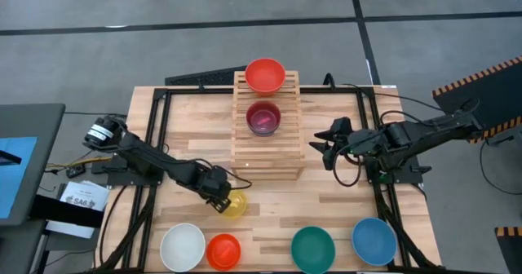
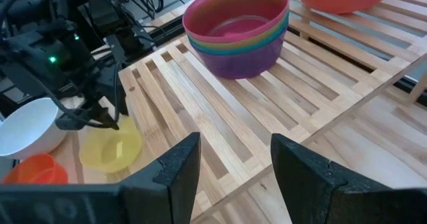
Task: Place and stack bowls onto a shelf
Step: Stack the small yellow bowl on top of the small red bowl on the shelf
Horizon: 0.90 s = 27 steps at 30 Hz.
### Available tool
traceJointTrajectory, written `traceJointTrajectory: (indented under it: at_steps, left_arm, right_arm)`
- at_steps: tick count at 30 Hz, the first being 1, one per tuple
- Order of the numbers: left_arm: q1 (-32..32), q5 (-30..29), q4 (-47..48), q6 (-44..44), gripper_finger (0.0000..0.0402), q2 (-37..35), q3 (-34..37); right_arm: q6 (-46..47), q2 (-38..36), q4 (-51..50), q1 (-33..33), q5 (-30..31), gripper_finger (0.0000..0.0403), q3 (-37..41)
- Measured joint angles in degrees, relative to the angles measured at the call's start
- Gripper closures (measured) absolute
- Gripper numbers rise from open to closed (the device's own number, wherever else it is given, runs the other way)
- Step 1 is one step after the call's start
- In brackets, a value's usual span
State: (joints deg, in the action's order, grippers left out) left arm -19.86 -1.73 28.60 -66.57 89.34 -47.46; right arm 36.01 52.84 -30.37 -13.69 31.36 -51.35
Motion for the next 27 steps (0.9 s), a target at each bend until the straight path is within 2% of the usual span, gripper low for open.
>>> traceJointTrajectory:
  at_steps: [2,5,7,11,14,17,20,23,27]
  left_arm:
    - [0.0,1.1,-0.2,1.8,0.0277,-0.1,0.0]
    - [0.0,1.3,0.8,3.6,0.0363,-0.9,0.0]
    - [0.4,1.5,0.8,4.9,0.0389,-2.2,0.0]
    - [2.1,1.5,5.1,7.0,0.0399,-8.4,0.0]
    - [4.0,3.5,8.1,9.0,0.0401,-16.5,-0.2]
    - [5.9,6.2,13.3,9.4,0.0401,-24.8,-3.1]
    - [8.7,5.8,17.8,11.5,0.0401,-30.5,-8.2]
    - [13.5,2.8,18.9,15.1,0.0401,-31.5,-15.3]
    - [21.2,1.2,18.5,25.2,0.0401,-26.7,-26.5]
  right_arm:
    - [0.0,0.0,-0.4,0.0,0.0,0.0195,0.0]
    - [0.0,0.0,-0.9,0.0,0.0,0.0195,0.0]
    - [0.0,0.0,-0.9,0.3,0.0,0.0195,0.0]
    - [0.0,0.0,-0.9,1.1,0.0,0.0195,0.0]
    - [0.1,0.0,-0.9,1.8,0.0,0.0195,0.0]
    - [0.1,0.0,-0.9,2.4,0.0,0.0195,0.0]
    - [0.2,0.0,-0.7,3.1,0.0,0.0195,0.0]
    - [0.2,0.0,-0.2,3.4,0.0,0.0195,0.0]
    - [0.2,0.0,0.2,3.4,0.0,0.0195,0.0]
